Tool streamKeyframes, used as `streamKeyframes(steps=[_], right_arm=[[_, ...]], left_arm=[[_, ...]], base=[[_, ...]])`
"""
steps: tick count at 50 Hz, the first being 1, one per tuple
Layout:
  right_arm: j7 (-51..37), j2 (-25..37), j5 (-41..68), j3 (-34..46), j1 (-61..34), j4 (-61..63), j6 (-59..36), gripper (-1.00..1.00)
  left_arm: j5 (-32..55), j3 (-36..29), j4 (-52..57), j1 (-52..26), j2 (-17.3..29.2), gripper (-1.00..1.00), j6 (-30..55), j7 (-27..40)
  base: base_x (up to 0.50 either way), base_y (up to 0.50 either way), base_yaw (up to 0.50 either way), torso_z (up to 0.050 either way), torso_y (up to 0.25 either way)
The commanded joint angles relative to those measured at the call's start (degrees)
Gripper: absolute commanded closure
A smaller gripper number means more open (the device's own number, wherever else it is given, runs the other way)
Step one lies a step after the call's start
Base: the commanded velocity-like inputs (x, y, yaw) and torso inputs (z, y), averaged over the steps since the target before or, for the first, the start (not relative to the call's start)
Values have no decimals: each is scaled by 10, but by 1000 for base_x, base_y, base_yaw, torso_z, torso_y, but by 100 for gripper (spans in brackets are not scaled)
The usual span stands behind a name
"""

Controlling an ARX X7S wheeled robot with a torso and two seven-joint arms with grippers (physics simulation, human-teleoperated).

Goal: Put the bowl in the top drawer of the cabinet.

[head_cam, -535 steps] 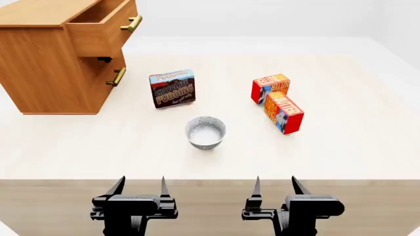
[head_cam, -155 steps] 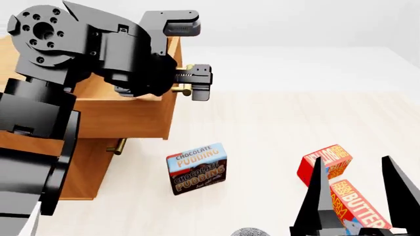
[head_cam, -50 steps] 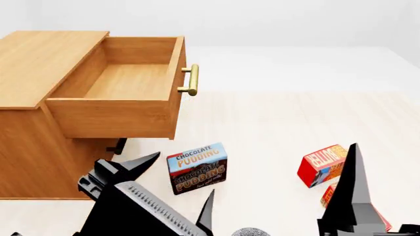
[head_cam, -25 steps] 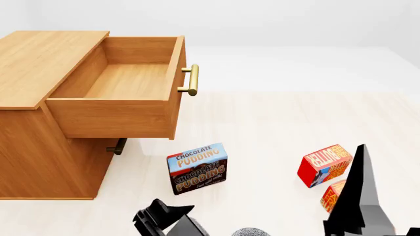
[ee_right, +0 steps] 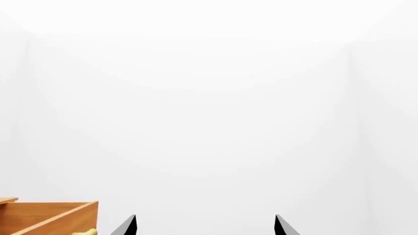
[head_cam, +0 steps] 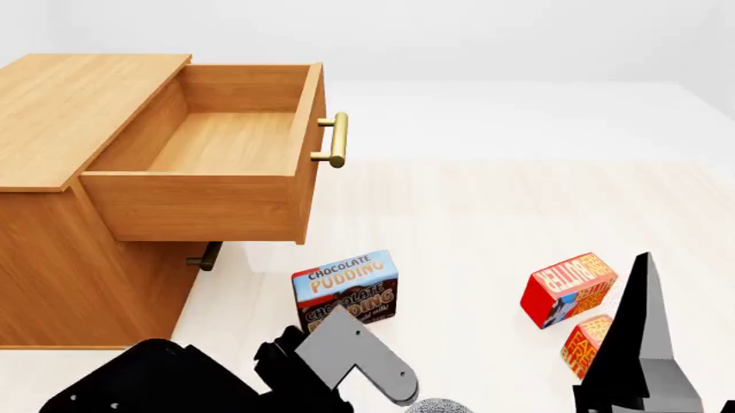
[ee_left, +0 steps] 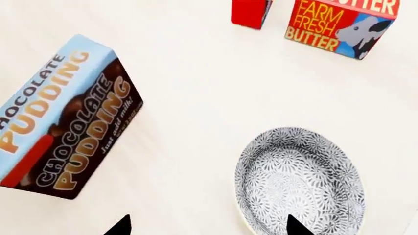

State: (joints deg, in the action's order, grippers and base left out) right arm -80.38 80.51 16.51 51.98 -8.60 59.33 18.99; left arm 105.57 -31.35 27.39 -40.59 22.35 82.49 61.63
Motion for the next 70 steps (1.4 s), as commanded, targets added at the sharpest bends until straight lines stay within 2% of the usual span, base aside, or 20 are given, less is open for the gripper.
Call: streamKeyframes(steps=[1, 7, 13, 24, 38, 70], right_arm=[[-5, 1, -3, 6, -2, -1, 3, -100], [-6, 3, -5, 8, -2, -2, 7, -100], [-7, 5, -8, 10, -1, -4, 14, -100], [-2, 1, -5, 10, -2, -9, 18, -100], [6, -5, 2, 8, -7, -9, 9, -100], [10, -9, 0, 10, -7, -13, 14, -100]], left_arm=[[34, -24, -91, -38, -8, -100, -32, 6], [30, -38, -108, -40, -21, -100, -35, -2], [33, -24, -136, -47, -33, -100, -53, -32], [-12, -39, -172, -48, -49, -100, -55, -67], [-25, -80, -205, -58, -59, -100, -45, -58], [-112, -145, -244, -51, -92, -100, -59, -120]], base=[[0, 0, 0, 0, 0], [0, 0, 0, 0, 0], [0, 0, 0, 0, 0], [0, 0, 0, 0, 0], [0, 0, 0, 0, 0], [0, 0, 0, 0, 0]])
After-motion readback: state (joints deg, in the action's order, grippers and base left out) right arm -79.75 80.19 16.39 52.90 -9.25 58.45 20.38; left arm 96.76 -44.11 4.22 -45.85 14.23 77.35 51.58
